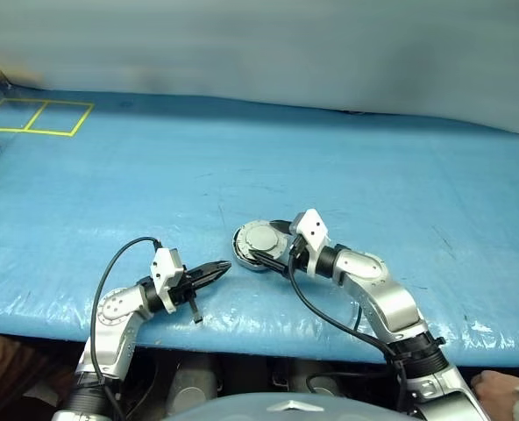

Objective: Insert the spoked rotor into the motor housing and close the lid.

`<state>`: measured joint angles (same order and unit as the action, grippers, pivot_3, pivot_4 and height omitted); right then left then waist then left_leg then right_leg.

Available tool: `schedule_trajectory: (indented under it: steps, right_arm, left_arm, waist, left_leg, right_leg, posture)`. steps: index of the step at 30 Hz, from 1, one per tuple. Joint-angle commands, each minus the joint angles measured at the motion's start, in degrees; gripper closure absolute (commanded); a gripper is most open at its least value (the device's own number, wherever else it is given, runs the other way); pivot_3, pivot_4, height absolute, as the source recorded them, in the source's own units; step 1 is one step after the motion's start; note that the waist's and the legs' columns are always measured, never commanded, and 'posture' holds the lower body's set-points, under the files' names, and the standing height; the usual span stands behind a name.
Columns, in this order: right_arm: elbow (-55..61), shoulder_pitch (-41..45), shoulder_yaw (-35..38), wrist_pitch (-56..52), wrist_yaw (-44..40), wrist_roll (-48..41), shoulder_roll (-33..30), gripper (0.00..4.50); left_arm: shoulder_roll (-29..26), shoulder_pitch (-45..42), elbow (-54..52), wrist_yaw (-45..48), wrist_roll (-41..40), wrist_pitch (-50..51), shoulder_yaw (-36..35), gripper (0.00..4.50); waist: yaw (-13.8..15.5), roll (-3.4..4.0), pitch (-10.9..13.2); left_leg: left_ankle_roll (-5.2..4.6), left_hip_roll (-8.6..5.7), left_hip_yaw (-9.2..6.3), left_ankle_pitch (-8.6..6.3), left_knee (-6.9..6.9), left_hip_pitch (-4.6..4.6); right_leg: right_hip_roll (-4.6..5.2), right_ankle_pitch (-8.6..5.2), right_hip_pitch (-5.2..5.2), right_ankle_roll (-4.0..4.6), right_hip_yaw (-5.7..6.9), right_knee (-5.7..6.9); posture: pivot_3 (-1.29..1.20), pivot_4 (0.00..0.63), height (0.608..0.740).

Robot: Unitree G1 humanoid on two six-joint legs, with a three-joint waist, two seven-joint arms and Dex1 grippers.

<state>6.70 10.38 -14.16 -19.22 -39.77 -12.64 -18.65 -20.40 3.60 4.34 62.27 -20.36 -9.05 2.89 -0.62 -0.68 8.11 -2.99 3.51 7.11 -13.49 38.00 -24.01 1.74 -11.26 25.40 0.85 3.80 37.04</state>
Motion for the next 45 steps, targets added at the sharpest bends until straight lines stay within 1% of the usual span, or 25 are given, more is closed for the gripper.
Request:
schedule_trajectory:
  steps: [1, 5, 6, 7, 10, 16, 24, 33, 36, 45]
  right_arm:
    - [0.1, 0.8, -0.1, 1.7, 0.2, 0.6, 0.7, 0.02]
    - [-0.7, 0.4, -0.4, 2.0, 0.2, 1.5, 0.8, 0.02]
    - [-0.8, 0.3, -0.5, 1.9, 0.3, 1.5, 0.9, 0.38]
    - [-0.9, 0.3, -0.6, 1.9, 0.3, 1.6, 1.0, 0.59]
    - [-0.9, 0.3, -0.6, 1.7, 0.5, 1.5, 1.4, 1.49]
    - [0.6, 0.9, -0.3, 0.5, 1.5, 1.1, 2.4, 1.49]
    - [4.0, 2.0, -2.1, -2.3, 4.2, 4.6, 2.2, 1.49]
    - [9.1, 2.9, -3.0, -6.9, 5.3, 4.9, 2.6, 1.49]
    - [9.4, 3.2, -3.2, -7.9, 5.5, 4.9, 2.9, 1.49]
    - [5.1, 3.9, -4.0, -8.1, 6.9, 6.4, 4.2, 1.49]
  left_arm:
    - [0.2, 0.2, 0.1, -0.3, 0.0, -1.5, 0.3, 4.50]
    - [0.2, 0.5, 1.0, -0.8, 0.3, -1.9, 0.4, 4.50]
    - [0.2, 0.6, 1.3, -0.8, 0.4, -1.9, 0.5, 4.50]
    - [0.2, 0.6, 1.5, -0.9, 0.5, -1.9, 0.6, 4.50]
    - [0.1, 0.6, 1.9, -1.2, 0.6, -1.8, 0.9, 4.50]
    - [0.0, 0.9, 2.8, -1.6, 1.2, -2.3, 1.3, 4.50]
    - [0.3, 0.8, 3.7, -2.0, 2.0, -2.7, 1.9, 4.50]
    - [0.0, 0.1, 4.9, -3.5, 3.4, -2.9, 2.2, 4.50]
    - [0.0, -0.5, 6.0, -5.3, 5.0, -3.3, 2.2, 4.50]
    - [0.6, -2.6, 8.3, -10.0, 8.6, -4.0, 2.8, 4.50]
  waist:
    - [0.0, 0.00, 0.0]
    - [0.0, 0.00, 0.0]
    - [0.0, 0.00, 0.0]
    - [0.0, 0.00, 0.0]
    - [0.0, 0.00, 0.0]
    - [-0.1, 0.00, 0.0]
    - [-0.1, 0.00, 0.0]
    - [-0.1, 0.00, 0.0]
    - [0.0, 0.00, 0.0]
    - [0.0, 0.01, 0.0]
  left_leg:
    - [0.00, 0.00, 0.00, 0.00, 0.00, 0.00]
    - [0.00, 0.00, 0.01, 0.00, 0.01, 0.01]
    - [0.00, 0.00, 0.01, 0.00, 0.01, 0.02]
    - [0.00, 0.00, 0.01, 0.00, 0.01, 0.02]
    - [0.00, 0.01, 0.00, 0.00, 0.00, 0.02]
    - [0.01, 0.04, 0.01, 0.00, -0.01, 0.03]
    - [0.01, 0.04, 0.01, -0.01, -0.01, 0.01]
    - [0.02, 0.04, 0.02, -0.01, -0.04, -0.01]
    - [0.02, 0.04, 0.01, -0.01, -0.03, 0.00]
    - [0.02, 0.04, 0.01, 0.00, -0.03, 0.04]
  right_leg:
    - [0.00, 0.00, -0.01, 0.00, 0.00, 0.00]
    - [0.01, 0.00, -0.01, 0.00, 0.00, 0.00]
    - [0.01, 0.00, -0.02, 0.00, 0.00, 0.00]
    - [0.01, 0.00, -0.01, 0.00, 0.00, 0.00]
    - [0.01, 0.00, -0.01, 0.00, 0.01, 0.00]
    - [0.00, -0.01, 0.00, 0.01, 0.01, 0.00]
    - [0.02, -0.01, 0.04, 0.02, 0.01, 0.01]
    - [0.03, -0.03, 0.05, 0.05, 0.03, 0.00]
    - [0.03, -0.03, 0.05, 0.05, 0.05, 0.00]
    - [0.04, -0.03, 0.02, 0.05, 0.05, 0.02]
  posture:
    - [0.00, 0.150, 0.740]
    - [0.00, 0.150, 0.740]
    - [0.00, 0.150, 0.740]
    - [0.00, 0.150, 0.740]
    - [0.00, 0.150, 0.740]
    - [0.00, 0.150, 0.740]
    - [0.00, 0.150, 0.740]
    - [0.00, 0.150, 0.740]
    - [0.00, 0.150, 0.740]
    - [0.00, 0.150, 0.740]
